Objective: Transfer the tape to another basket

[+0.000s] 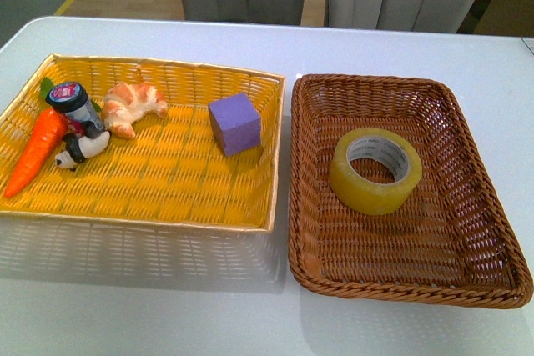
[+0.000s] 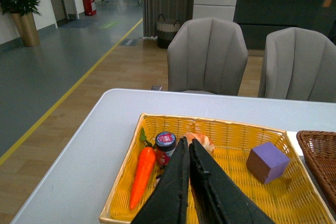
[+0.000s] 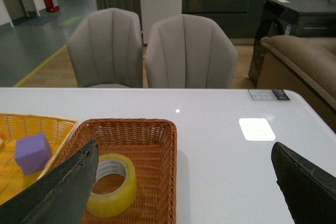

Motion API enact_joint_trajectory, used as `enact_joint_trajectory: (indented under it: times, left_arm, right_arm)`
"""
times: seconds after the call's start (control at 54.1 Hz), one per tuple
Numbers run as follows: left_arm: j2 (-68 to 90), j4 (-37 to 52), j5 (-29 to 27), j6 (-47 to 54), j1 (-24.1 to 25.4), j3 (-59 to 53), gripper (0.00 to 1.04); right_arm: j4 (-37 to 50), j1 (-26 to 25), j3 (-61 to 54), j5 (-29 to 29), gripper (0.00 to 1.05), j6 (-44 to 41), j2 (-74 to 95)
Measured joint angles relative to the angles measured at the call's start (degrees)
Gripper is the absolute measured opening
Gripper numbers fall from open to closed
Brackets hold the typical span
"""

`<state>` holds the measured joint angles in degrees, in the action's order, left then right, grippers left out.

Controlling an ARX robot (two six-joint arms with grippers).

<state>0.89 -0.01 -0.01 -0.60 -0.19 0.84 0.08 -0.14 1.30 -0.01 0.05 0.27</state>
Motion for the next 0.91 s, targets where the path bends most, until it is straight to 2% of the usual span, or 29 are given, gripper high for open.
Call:
enact_joint_trajectory:
  times: [0.148,0.407,0.444,0.518,0.906]
  left_arm:
    - [0.0,0.0,0.0,0.0,0.0,0.0,0.49]
    - [0.0,0.0,0.0,0.02,0.0,0.0,0.94]
    - [0.0,0.0,0.0,0.13,0.0,0.0,0.98]
    - [-0.02,0.0,0.0,0.13,0.0,0.0,0.95]
    - [-0.02,0.0,0.0,0.13,0.0,0.0,0.96]
  right_arm:
    - [0.0,0.02,0.0,0.02,0.96,0.02,0.0]
    - [0.0,0.02,0.0,0.02,0.96,0.02,0.0]
    - [0.0,0.02,0.0,0.02,0.96,0.0,0.0]
    - [0.0,0.02,0.0,0.02,0.96,0.0,0.0]
    - [0.0,0.02,0.0,0.02,0.96,0.0,0.0]
